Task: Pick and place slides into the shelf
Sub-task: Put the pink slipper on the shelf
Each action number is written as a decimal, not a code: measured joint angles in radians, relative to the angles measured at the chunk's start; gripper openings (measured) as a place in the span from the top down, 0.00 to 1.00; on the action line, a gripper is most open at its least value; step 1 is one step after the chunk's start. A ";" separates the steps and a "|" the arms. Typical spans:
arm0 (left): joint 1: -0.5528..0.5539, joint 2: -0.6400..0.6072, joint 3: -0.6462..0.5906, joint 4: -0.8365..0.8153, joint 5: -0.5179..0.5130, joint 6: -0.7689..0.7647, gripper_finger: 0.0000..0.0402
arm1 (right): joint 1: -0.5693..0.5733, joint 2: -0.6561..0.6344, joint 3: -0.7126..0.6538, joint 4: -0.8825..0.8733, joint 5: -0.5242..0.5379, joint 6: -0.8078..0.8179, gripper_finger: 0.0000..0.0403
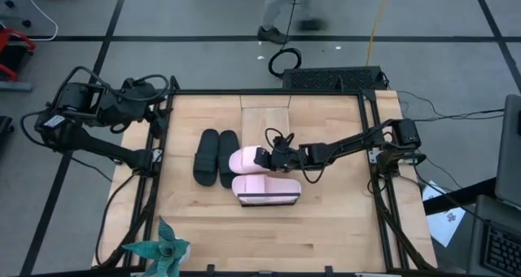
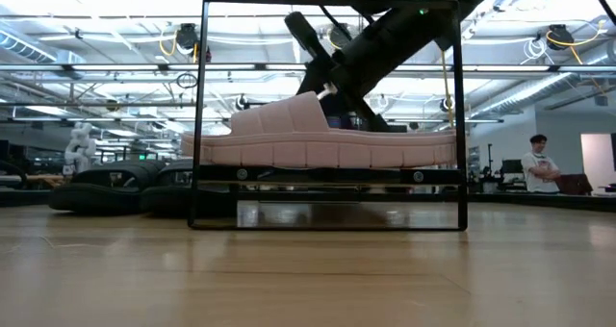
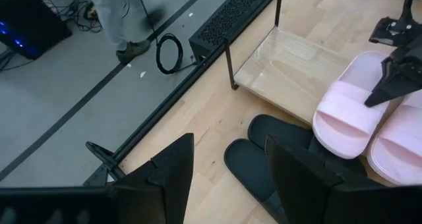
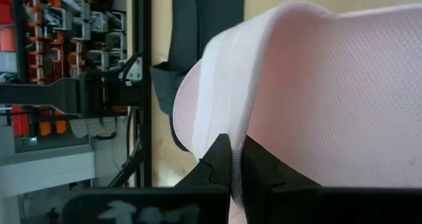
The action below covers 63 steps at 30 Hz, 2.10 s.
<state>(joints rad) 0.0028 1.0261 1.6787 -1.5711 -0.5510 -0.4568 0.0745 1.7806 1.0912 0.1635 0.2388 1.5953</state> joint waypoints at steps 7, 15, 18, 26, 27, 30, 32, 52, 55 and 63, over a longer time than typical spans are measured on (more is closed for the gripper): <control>0.000 0.000 0.000 0.000 0.001 0.003 0.52 | 0.014 0.001 0.000 0.002 0.000 0.020 1.00; 0.000 0.000 0.000 0.000 0.001 0.003 0.52 | 0.032 0.001 0.001 -0.002 0.016 0.044 1.00; 0.000 0.000 0.000 0.000 0.001 0.003 0.52 | 0.035 0.001 0.001 -0.002 0.023 0.044 1.00; 0.000 0.000 0.000 0.000 0.002 0.004 0.52 | 0.039 0.001 0.002 -0.019 0.033 0.047 1.00; 0.000 0.000 0.000 0.000 0.002 0.004 0.52 | 0.039 0.001 0.002 -0.019 0.043 0.047 1.00; 0.000 0.000 0.000 0.000 0.002 0.004 0.52 | 0.039 -0.006 0.002 -0.025 0.048 0.038 1.00; 0.000 0.000 0.000 0.000 0.002 0.004 0.52 | 0.039 -0.010 0.002 -0.026 0.062 0.037 1.00; 0.000 0.000 0.000 0.000 0.003 0.004 0.52 | 0.076 -0.061 0.002 -0.143 0.106 0.068 1.00; 0.000 0.000 0.000 0.000 0.003 0.004 0.52 | 0.084 -0.061 0.002 -0.145 0.106 0.077 1.00; 0.000 0.000 0.000 0.000 0.003 0.004 0.52 | 0.085 -0.061 0.002 -0.145 0.101 0.073 0.91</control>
<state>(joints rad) 0.0025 1.0264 1.6787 -1.5711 -0.5480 -0.4526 0.1593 1.7191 1.0927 0.0181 0.3395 1.6684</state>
